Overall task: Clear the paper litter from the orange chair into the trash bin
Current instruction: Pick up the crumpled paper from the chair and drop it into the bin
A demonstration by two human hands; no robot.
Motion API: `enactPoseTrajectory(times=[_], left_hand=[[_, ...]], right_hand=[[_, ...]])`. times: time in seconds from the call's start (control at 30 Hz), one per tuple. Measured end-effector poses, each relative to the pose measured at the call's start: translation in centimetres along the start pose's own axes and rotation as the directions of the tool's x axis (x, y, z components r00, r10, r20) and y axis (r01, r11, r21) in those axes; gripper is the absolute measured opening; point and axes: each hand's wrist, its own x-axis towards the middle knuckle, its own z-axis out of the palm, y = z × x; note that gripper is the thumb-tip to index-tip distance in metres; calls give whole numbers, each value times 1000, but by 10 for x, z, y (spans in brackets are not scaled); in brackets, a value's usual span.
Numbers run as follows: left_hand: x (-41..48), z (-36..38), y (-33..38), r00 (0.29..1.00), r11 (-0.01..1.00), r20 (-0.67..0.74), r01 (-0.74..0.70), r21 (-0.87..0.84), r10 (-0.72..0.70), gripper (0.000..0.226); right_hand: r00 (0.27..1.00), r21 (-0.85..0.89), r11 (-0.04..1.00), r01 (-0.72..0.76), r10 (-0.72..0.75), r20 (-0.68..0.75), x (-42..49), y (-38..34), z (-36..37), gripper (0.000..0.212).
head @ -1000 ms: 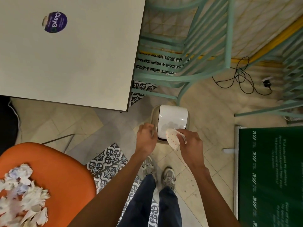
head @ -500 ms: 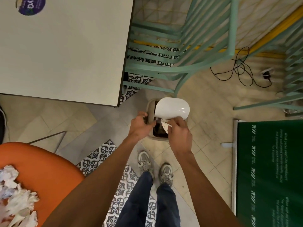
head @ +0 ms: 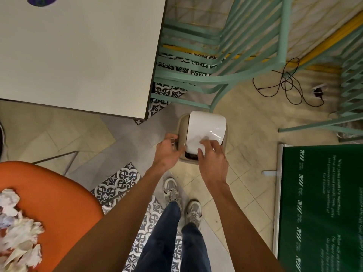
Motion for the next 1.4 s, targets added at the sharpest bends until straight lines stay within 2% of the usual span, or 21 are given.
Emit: enactPoseTrajectory(times=[0.17,0.4,0.5,0.63,0.8,1.0,1.1,1.2,1.4], left_hand=[[-46,-9,-24,994,999,-109,-20,-25,17,36],[-143,-35,-66,955,995,-293,-71,-73,47,29],[-191,-58,-96,909,993,-416,-77,-88,33,24],[-243,-89,-141,812,995,-582,-26,-97,-36,16],[-299,-132,-210,711,987,-686,75,-142,-153,10],[-342,-183,-301,602,953,-739,195,-230,-302,11],[-352,-204,-349,564,937,-749,234,-259,-348,14],[-355,-228,-402,495,905,-763,304,-296,-416,14],[-344,-269,-495,373,790,-705,399,-465,-603,15]], right_hand=[[1000,73,997,16,-17,10,-19,-15,-17,27],[985,170,970,172,-173,-12,-75,-49,-34,25],[956,228,931,284,-295,12,-113,-73,-36,26],[916,293,887,357,-394,78,-167,-106,-28,24],[824,333,830,447,-527,207,-226,-156,4,27],[667,379,731,567,-678,309,-281,-232,66,24],[603,359,708,608,-706,372,-302,-266,101,23],[555,337,695,635,-714,427,-324,-304,142,24],[478,381,683,623,-718,506,-362,-378,226,27]])
